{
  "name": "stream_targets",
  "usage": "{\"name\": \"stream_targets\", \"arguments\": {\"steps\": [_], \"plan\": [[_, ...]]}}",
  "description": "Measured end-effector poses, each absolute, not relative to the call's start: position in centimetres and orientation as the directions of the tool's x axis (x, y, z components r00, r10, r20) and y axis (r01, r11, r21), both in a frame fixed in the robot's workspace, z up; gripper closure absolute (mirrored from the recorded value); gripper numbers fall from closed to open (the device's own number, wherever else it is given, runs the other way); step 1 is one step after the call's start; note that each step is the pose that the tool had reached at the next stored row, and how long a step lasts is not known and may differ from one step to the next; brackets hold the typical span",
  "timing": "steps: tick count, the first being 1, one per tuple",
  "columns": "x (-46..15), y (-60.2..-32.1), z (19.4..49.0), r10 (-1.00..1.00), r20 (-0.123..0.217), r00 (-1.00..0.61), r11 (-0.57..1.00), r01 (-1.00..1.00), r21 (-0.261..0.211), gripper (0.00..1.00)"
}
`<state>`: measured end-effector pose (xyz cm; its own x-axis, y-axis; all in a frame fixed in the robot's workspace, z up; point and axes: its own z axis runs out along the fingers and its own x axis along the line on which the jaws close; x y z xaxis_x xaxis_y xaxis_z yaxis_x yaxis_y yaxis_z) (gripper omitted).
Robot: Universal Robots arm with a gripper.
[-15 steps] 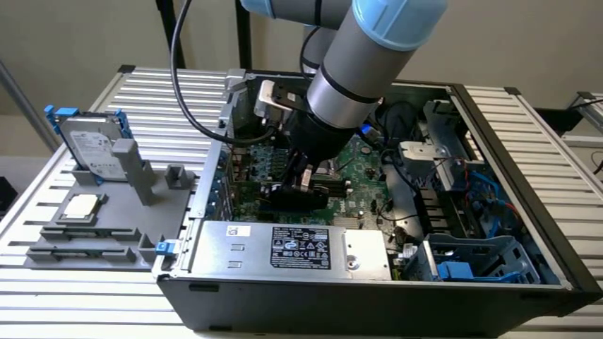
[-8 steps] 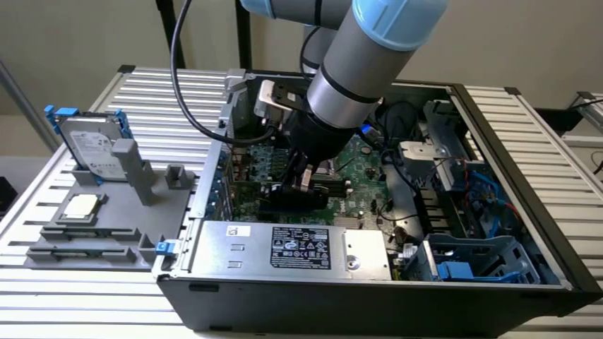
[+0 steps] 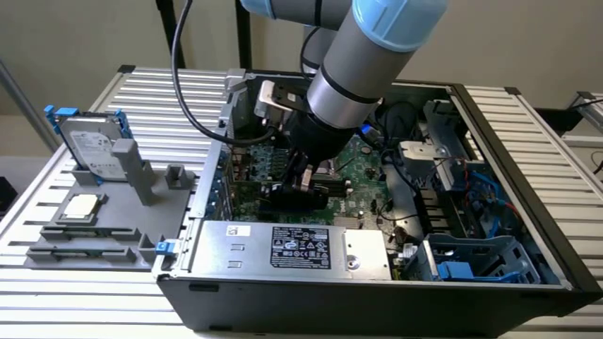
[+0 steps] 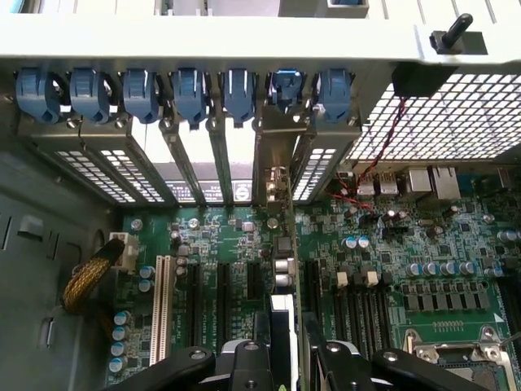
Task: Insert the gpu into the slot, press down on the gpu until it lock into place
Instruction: 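Insert the gpu into the slot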
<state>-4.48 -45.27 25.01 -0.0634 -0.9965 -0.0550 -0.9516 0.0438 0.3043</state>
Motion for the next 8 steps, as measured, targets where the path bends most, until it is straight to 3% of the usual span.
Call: {"name": "stream_targets", "arguments": {"steps": [8], "plan": [[-4.5, -45.27, 25.05, -0.997, -0.054, -0.064, 0.044, -0.951, 0.305, 0.74]]}}
